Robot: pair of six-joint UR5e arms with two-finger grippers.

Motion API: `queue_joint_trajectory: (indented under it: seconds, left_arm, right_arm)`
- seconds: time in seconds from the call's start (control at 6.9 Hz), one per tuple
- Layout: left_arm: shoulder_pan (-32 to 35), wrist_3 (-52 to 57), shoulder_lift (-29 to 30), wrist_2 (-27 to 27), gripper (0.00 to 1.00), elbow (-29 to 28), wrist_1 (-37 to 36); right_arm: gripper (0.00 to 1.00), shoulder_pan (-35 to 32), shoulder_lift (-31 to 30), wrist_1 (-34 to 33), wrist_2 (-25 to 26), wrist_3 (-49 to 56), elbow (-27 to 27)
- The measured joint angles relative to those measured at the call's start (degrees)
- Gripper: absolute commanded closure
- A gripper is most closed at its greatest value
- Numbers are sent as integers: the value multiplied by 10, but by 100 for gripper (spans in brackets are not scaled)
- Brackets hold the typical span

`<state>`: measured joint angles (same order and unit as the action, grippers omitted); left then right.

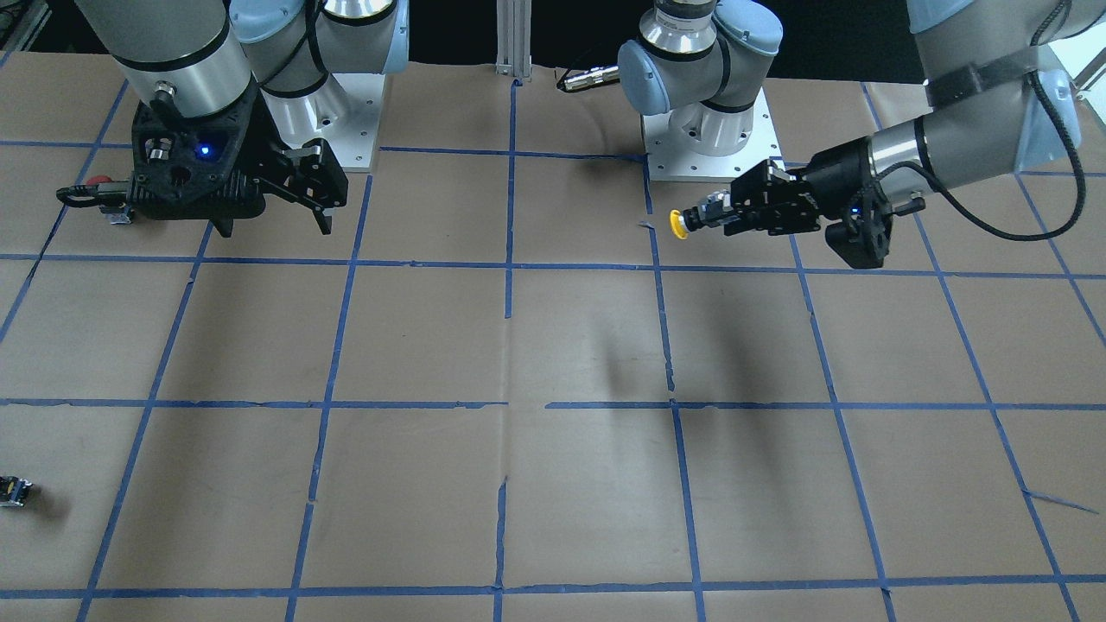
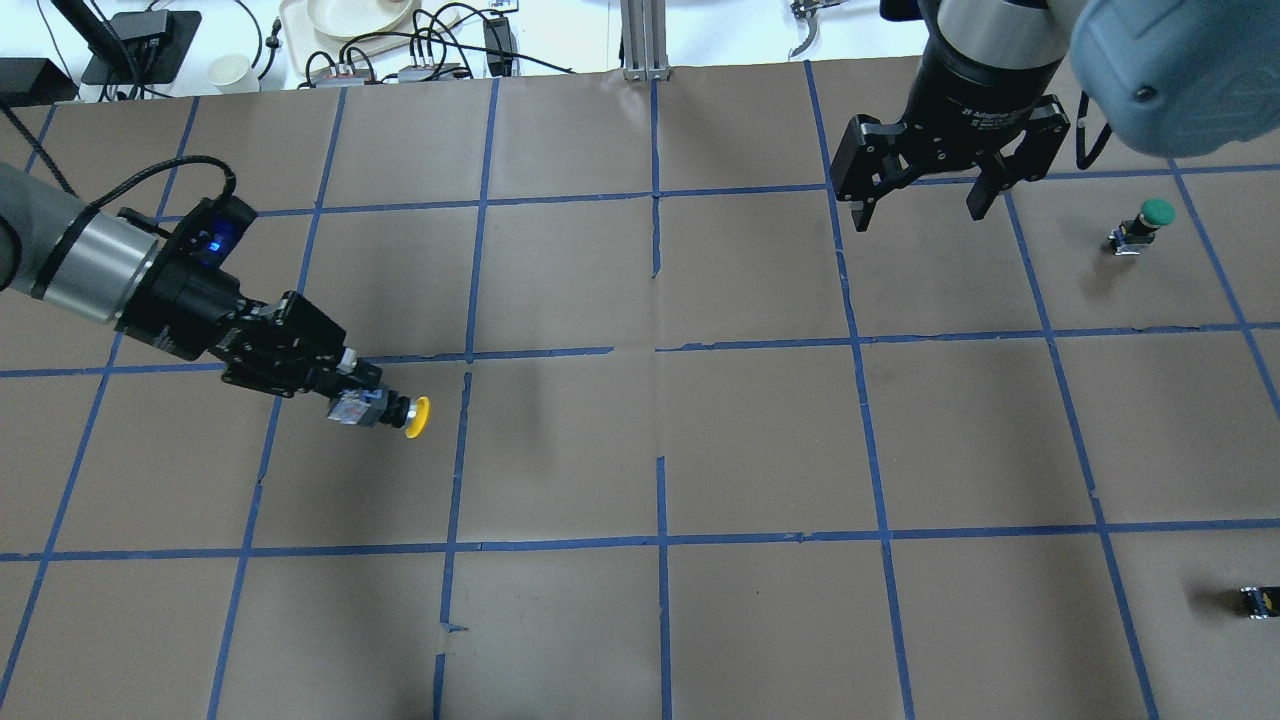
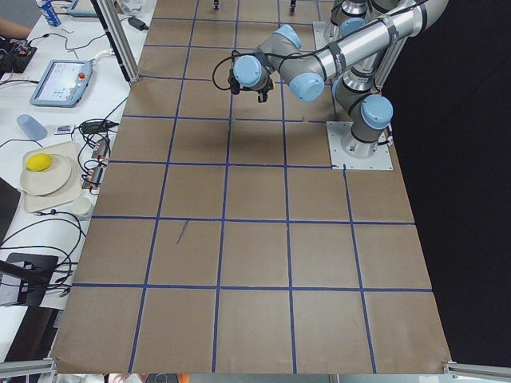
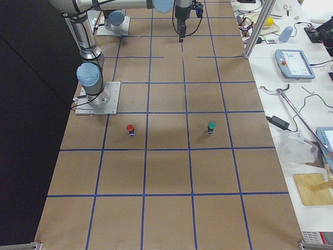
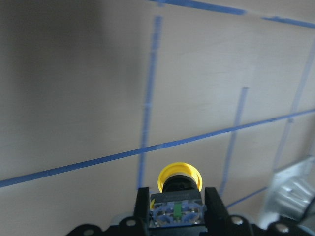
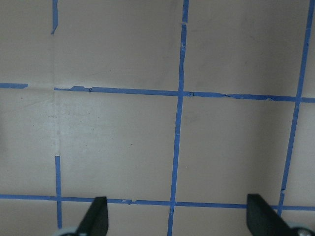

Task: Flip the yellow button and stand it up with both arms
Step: 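Carry the yellow button toward the table center while the right arm approaches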

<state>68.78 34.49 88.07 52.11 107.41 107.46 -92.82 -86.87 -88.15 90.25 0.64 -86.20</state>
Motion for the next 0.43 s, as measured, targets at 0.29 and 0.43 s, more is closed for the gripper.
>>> queue_joint_trajectory:
  seconds: [0.29,0.43]
  left_arm:
    - [75,-1,-6,-161,81,3,7]
    - [95,-1,-11,-217,82,5,8]
  right_arm:
    - [0,16,2,7,-22,-5,3]
    - [0,40,-1,27,-57,-18,6]
